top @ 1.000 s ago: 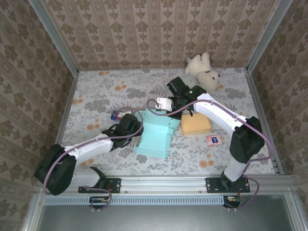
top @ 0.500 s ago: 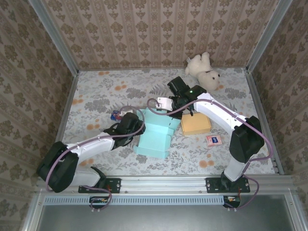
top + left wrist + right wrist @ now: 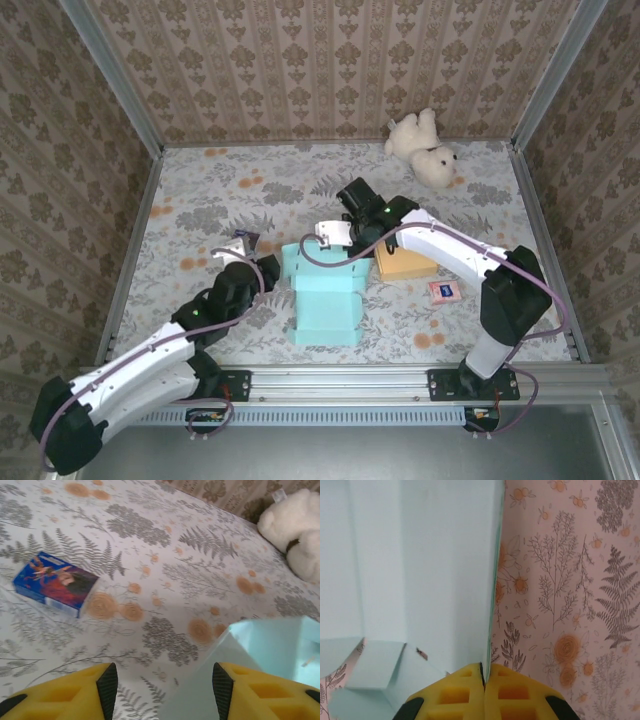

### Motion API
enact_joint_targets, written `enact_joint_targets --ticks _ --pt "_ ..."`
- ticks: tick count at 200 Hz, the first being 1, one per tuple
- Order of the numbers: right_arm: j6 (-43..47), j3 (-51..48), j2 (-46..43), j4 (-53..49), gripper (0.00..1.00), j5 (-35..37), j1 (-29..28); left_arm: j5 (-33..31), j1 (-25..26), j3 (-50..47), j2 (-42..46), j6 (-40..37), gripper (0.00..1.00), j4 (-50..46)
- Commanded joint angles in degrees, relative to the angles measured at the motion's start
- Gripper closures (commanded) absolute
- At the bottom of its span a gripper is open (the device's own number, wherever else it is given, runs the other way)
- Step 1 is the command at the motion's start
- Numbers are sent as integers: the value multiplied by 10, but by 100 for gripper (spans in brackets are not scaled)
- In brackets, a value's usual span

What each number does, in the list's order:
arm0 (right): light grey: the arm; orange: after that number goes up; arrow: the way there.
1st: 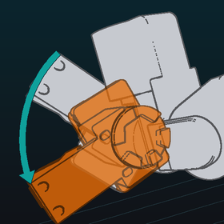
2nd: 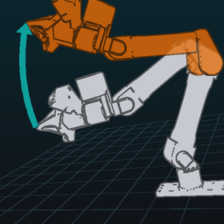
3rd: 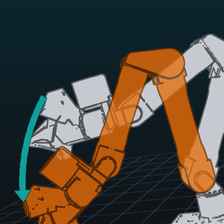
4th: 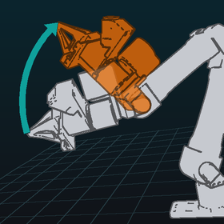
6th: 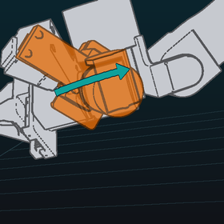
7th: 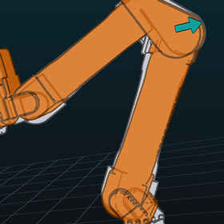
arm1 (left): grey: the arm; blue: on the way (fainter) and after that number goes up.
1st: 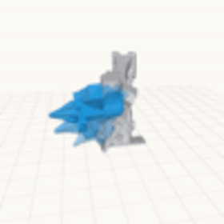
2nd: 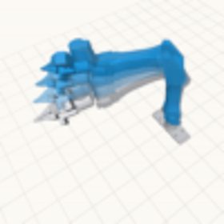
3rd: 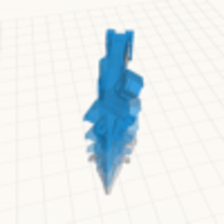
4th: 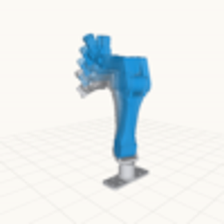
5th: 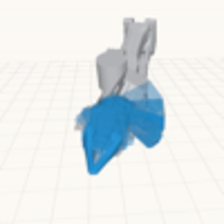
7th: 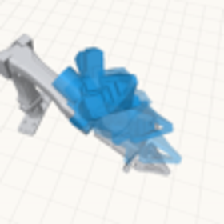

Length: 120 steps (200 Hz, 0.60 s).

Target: Fold the paper box

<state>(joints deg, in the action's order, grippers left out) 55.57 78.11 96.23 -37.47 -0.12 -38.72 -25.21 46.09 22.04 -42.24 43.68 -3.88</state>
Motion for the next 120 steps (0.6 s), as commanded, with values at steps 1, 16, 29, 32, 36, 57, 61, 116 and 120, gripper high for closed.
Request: enact_joint_targets --ticks 1,16,29,32,36,57,61,116,120 --pt "42 -14 -23 26 100 61 -16 -50 -1 -24 23 -19 44 -6" --pt "48 -15 -16 28 100 81 -22 -53 -3 -37 29 -30 43 8" --pt "50 -13 -5 31 100 102 -25 -58 -4 -49 33 -37 43 20" --pt "53 -12 -2 30 100 105 -25 -60 -4 -52 33 -37 43 23" --pt "62 -11 2 24 100 107 -26 -61 -4 -55 35 -39 43 26" --pt "83 -18 20 41 100 127 -31 -70 -5 -75 41 -45 40 45" --pt "83 -18 24 43 100 128 -31 -72 -5 -77 41 -46 40 49" --pt "83 -17 50 88 100 141 -36 -82 -18 -103 32 -54 37 80" --pt "83 -19 50 91 100 144 -36 -82 -18 -105 31 -54 37 83"
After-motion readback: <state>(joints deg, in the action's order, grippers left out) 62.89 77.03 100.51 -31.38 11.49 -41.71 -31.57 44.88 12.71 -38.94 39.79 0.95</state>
